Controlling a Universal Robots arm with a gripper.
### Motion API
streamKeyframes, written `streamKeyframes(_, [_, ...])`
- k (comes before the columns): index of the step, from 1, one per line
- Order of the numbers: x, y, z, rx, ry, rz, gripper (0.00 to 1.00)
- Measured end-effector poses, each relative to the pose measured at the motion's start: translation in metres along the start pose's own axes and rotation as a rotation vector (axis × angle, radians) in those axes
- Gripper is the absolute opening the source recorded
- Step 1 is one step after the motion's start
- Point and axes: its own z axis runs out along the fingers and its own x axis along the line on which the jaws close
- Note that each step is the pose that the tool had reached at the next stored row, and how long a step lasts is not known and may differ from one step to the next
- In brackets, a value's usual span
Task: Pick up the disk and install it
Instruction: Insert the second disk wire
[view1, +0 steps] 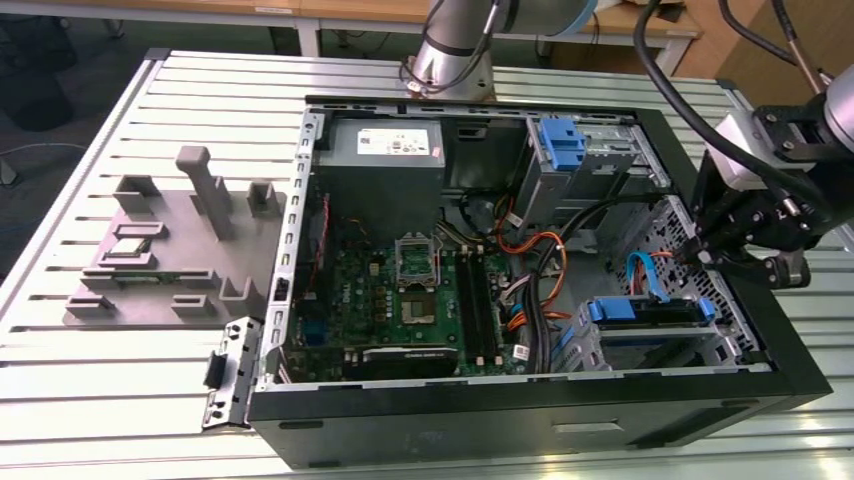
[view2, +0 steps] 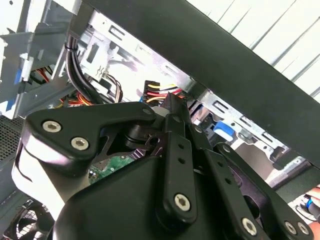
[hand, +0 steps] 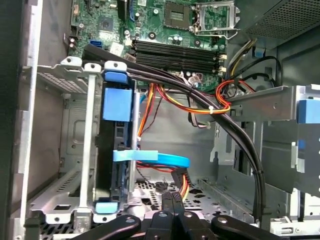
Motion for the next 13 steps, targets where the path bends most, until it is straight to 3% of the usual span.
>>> streamKeyframes(6, [0.0117, 0.0008, -0.0021, 0.0005, -0.0001, 0.003, 0.11])
streamKeyframes(13, [0.0143, 0.0009, 0.0004, 0.0026, -0.0014, 0.002, 0.11])
